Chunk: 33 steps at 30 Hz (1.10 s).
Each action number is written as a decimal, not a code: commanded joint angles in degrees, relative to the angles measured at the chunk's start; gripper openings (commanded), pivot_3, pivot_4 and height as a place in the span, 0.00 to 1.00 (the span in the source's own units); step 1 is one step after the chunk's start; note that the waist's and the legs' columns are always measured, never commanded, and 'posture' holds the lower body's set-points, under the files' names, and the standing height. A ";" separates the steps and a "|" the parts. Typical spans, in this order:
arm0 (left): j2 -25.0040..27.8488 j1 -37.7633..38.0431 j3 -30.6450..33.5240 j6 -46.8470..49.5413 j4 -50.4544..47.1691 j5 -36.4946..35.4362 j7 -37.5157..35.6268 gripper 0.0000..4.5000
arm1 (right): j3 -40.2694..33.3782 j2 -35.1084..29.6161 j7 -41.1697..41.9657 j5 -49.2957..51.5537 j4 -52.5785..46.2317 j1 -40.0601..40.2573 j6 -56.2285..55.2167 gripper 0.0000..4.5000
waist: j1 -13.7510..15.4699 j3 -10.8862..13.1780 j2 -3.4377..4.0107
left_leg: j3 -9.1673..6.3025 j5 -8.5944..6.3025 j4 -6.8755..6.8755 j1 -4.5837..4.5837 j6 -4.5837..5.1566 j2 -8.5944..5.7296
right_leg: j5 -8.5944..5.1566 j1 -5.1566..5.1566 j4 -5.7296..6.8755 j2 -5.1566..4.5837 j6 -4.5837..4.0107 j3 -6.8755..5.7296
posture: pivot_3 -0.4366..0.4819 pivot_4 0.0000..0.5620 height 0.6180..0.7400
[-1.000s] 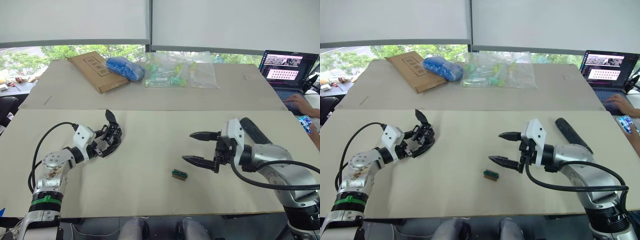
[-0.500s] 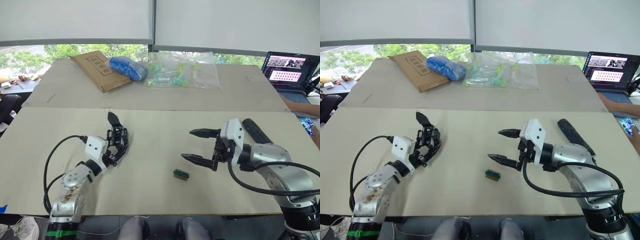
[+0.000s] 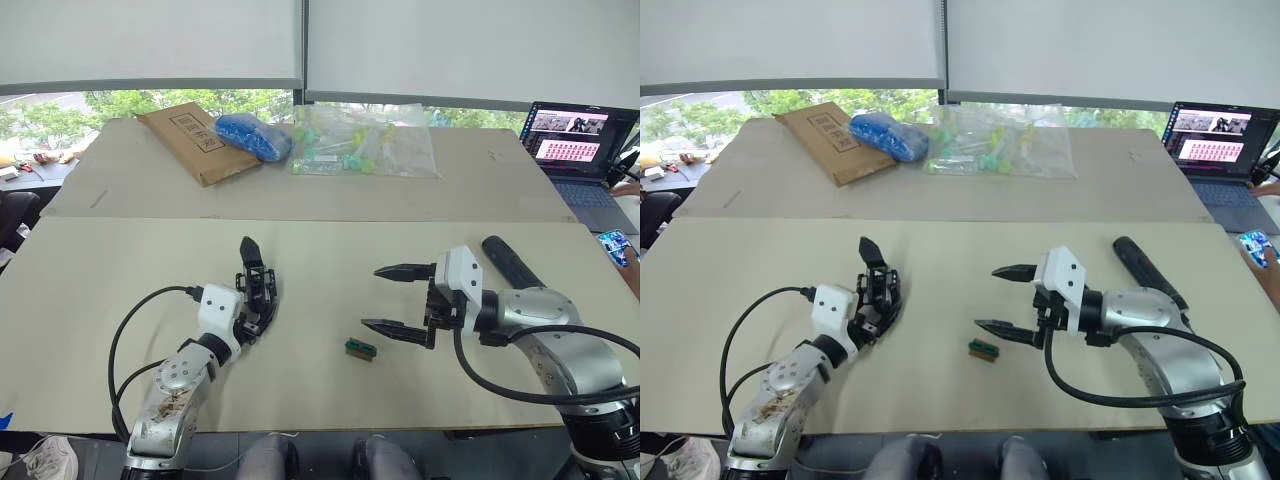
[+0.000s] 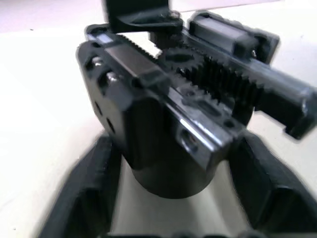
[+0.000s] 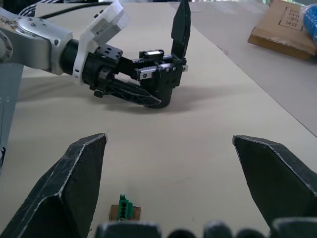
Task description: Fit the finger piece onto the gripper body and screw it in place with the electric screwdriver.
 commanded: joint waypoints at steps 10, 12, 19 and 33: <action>15.23 -6.04 2.82 -14.51 17.60 -5.10 -25.15 0.99 | -1.07 -1.30 1.81 1.93 -1.15 0.36 -0.26 1.00 | 0.14 0.01 0.05 | 0.01 0.00 0.01 0.01 0.00 0.00 | -0.01 0.00 0.00 0.00 -0.02 -0.06 | 0.48 0.27 1.00; 14.91 -8.75 2.48 -15.31 21.25 -5.72 -26.98 0.99 | -1.01 -1.35 2.29 2.20 -1.55 0.56 -0.16 1.00 | 0.16 0.00 0.05 | 0.01 0.00 0.01 0.00 0.00 -0.01 | -0.01 -0.01 0.00 0.00 -0.02 -0.07 | 0.48 0.27 1.00; 13.58 -14.49 0.71 -20.19 28.90 -3.83 -29.02 0.99 | -1.32 -1.64 2.13 2.07 -2.81 2.00 0.12 1.00 | 0.01 0.00 0.05 | 0.04 0.00 0.02 -0.01 0.00 -0.01 | -0.01 -0.01 0.03 0.03 -0.02 -0.09 | 0.48 0.27 1.00; 10.64 -20.61 -3.04 -22.08 27.58 -5.37 -34.29 0.51 | -5.65 -3.03 -0.58 2.98 -5.61 5.90 1.52 1.00 | 0.53 0.01 0.04 | 0.02 0.00 0.08 -0.08 0.01 -0.03 | -0.01 -0.01 0.04 0.02 -0.01 -0.12 | 0.48 0.27 1.00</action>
